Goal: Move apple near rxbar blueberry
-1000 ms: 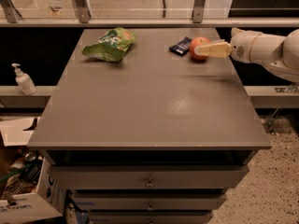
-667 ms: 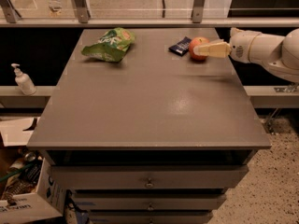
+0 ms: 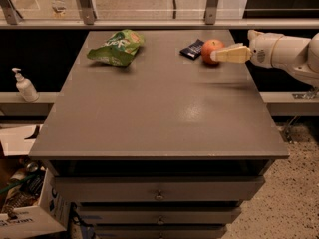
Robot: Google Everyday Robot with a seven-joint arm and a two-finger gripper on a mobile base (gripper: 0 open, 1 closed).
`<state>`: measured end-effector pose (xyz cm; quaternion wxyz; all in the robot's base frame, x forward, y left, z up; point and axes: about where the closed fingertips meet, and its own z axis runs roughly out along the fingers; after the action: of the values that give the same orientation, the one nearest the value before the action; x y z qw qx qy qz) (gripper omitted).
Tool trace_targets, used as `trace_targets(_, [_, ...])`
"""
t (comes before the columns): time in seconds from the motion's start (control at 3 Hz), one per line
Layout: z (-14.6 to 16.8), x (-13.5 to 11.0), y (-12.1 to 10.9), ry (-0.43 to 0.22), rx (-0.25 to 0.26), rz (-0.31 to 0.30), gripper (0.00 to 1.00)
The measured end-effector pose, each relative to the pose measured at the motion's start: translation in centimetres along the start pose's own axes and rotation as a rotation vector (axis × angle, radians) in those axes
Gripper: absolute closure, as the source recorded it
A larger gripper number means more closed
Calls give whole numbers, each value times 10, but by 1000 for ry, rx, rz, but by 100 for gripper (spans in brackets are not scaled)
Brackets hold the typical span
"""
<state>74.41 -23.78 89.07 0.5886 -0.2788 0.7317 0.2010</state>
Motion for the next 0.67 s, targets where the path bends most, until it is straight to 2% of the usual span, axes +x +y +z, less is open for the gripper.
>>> trace_targets(0.67, [-36, 10, -14, 41, -55, -39, 0])
